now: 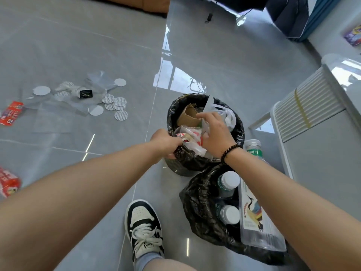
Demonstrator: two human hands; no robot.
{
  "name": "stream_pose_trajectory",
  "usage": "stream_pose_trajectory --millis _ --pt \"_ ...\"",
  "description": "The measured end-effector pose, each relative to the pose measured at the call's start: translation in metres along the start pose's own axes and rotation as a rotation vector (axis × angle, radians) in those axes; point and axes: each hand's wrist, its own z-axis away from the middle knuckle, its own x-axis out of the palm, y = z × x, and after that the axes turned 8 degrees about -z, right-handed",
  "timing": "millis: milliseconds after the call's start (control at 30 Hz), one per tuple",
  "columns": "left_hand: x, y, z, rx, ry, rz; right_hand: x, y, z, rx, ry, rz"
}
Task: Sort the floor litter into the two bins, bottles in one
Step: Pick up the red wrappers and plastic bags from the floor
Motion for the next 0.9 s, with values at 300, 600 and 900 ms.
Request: stream_pose_trajectory --millis 300,600,900 --pt "-0.052 -0.033 0.029 -0.124 -0.002 0.033 0.019 -0.041 0.022 -0.117 0.011 -0.188" --pt "-0.108 -0.078 0.109 -0.254 -0.619 -0.263 0.062 -0.132 0.003 -0.217 -0.122 -0.297" --pt "-0.258 -0.21 0.065 -0.386 0.2 -0.377 0.164 -0.205 -0.045 -0.196 -0.548 -0.003"
